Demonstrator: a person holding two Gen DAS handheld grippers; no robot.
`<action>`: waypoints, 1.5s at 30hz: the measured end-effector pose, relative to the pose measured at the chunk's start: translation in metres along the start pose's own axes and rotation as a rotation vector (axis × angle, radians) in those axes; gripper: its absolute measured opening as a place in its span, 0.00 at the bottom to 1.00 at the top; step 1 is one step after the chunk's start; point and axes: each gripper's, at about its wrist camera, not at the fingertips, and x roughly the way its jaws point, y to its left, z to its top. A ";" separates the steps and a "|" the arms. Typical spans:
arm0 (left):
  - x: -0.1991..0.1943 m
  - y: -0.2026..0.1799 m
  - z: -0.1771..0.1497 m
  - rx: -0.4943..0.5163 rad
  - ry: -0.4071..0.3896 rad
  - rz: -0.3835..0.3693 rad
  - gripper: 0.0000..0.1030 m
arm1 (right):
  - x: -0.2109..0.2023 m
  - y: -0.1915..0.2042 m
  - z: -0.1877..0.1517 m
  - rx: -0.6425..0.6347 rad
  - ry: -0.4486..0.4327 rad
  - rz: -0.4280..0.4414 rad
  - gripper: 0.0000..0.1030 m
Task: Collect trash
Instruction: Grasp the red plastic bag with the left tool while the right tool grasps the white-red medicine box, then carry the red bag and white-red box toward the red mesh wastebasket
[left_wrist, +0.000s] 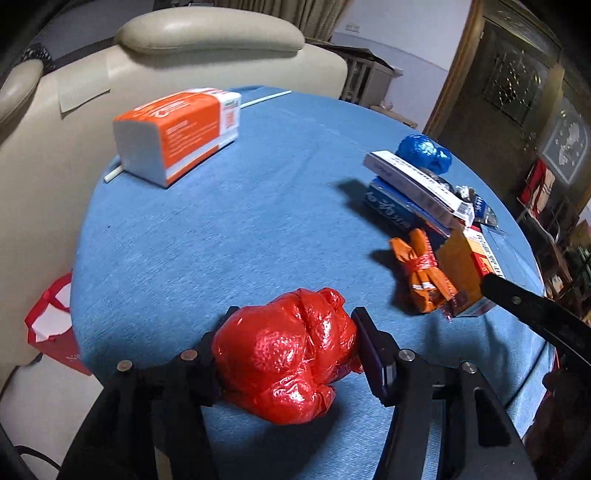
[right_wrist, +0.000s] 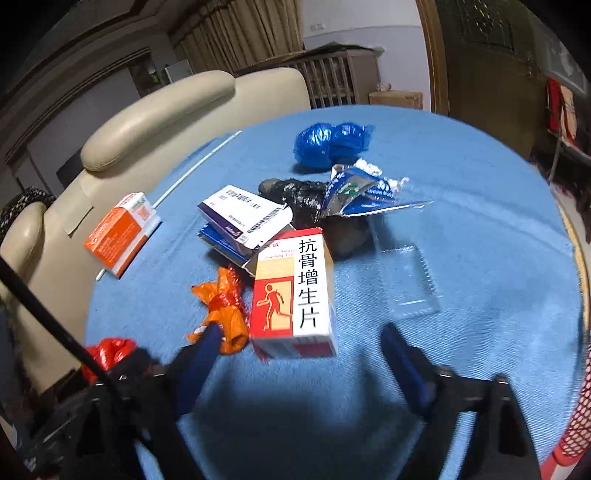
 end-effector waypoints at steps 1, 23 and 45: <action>0.001 0.000 0.000 0.001 0.002 -0.002 0.60 | 0.007 -0.001 0.001 0.004 0.017 -0.006 0.69; -0.045 -0.087 -0.015 0.194 -0.028 0.049 0.60 | -0.083 -0.056 -0.041 0.128 -0.100 0.100 0.51; -0.074 -0.164 -0.033 0.382 -0.054 0.066 0.60 | -0.161 -0.112 -0.068 0.234 -0.266 0.068 0.51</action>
